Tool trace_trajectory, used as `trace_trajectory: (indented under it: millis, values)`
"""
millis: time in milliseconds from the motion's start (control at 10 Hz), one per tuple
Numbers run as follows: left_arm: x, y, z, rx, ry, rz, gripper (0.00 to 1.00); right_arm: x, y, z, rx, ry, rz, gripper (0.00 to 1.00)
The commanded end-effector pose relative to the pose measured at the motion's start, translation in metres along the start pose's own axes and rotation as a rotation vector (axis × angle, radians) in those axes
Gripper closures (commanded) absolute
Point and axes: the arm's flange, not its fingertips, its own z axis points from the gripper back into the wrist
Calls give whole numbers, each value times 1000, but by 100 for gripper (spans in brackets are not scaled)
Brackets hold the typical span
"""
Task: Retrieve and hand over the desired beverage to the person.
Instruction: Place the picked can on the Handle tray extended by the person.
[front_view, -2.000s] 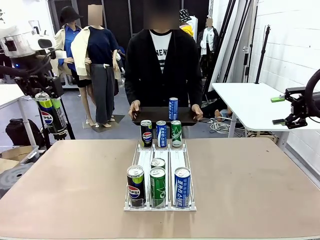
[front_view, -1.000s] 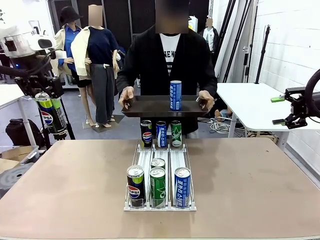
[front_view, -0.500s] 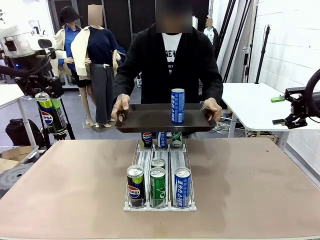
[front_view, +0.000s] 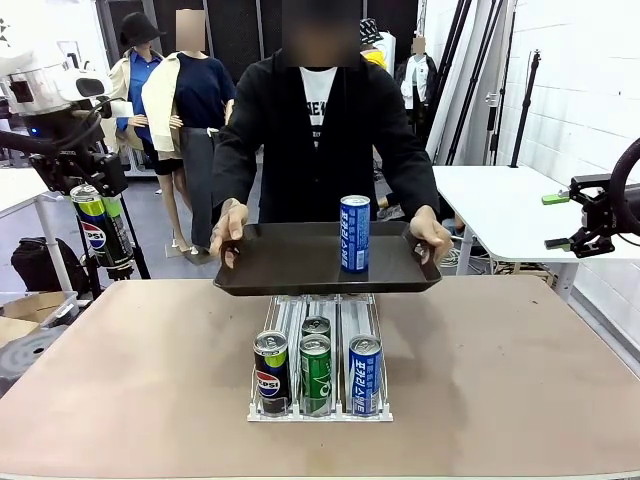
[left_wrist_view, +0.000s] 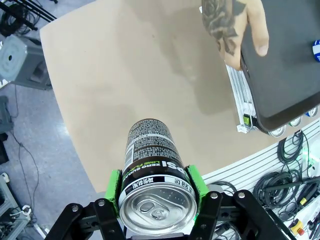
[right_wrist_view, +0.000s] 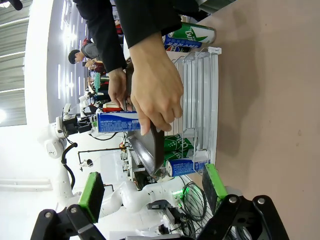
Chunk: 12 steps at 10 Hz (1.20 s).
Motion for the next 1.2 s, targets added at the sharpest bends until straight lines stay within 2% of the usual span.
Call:
trace_trajectory:
  millis: [0, 300, 600, 700, 1100]
  values:
    - [1, 1, 7, 5, -15, 1, 100, 0, 0, -2, -10, -2, 8, 0]
    - [0, 0, 0, 0, 0, 0, 100, 0, 0, -2, -10, -2, 8, 0]
    - [20, -11, 22, -53, -12, -31, 100, 0, 0, -2, -10, -2, 8, 0]
    - [26, -18, 31, -83, 4, -27, 100, 0, 0, -2, -10, -2, 8, 0]
    - [50, -70, 60, -79, 33, -142, 100, 0, 0, -2, -10, -2, 8, 0]
